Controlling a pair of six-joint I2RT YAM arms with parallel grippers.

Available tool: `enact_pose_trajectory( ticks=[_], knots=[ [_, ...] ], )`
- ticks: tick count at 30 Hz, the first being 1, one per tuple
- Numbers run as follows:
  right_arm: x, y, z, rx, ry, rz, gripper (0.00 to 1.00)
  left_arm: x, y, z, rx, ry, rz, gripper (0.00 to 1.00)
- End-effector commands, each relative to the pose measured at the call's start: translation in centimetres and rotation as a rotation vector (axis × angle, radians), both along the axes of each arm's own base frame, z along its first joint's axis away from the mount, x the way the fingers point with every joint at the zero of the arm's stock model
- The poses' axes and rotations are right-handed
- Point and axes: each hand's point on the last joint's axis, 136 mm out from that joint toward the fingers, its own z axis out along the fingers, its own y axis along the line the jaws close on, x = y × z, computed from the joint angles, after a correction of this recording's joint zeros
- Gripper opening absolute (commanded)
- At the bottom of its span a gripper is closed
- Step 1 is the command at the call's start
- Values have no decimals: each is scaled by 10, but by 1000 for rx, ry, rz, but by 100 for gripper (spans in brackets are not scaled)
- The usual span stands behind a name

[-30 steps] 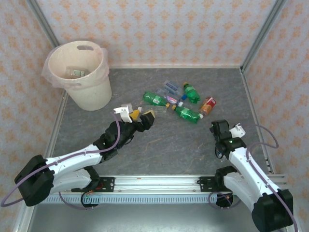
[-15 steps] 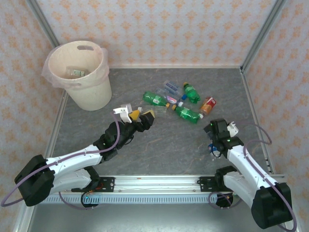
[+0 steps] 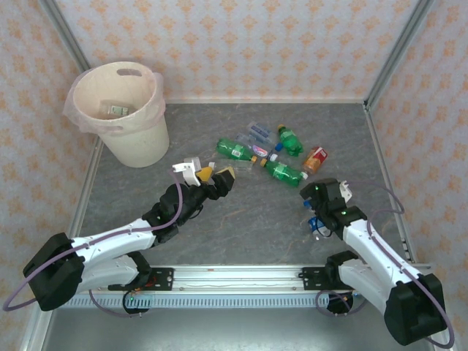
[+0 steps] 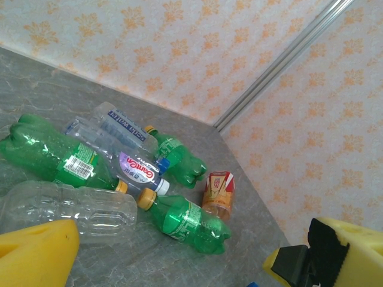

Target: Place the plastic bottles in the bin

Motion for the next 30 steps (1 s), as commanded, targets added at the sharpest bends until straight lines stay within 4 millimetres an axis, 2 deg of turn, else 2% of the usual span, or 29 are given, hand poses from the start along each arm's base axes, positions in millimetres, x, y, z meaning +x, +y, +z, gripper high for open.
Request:
enact_pose_trajectory(
  ticks=[1, 5, 11, 18, 22, 26, 30],
  knots=[
    [-6, -6, 9, -88, 2, 28, 100, -1, -6, 13, -47, -20, -22, 99],
    [-8, -2, 3, -137, 30, 88, 100, -1, -10, 13, -56, -16, -37, 99],
    [-9, 5, -18, -195, 117, 151, 99, -2, -12, 15, -58, -14, -51, 99],
    [-11, 17, -22, -197, 138, 202, 86, -3, -7, 18, -56, -21, -37, 99],
    [-20, 27, -27, -159, 139, 234, 80, -4, -8, 18, -59, -19, -41, 99],
    [-33, 34, -32, -164, 160, 257, 81, -5, -8, 18, -61, -20, -44, 99],
    [-45, 41, -34, -149, 173, 264, 88, -5, -6, 20, -62, -22, -39, 99]
  ],
)
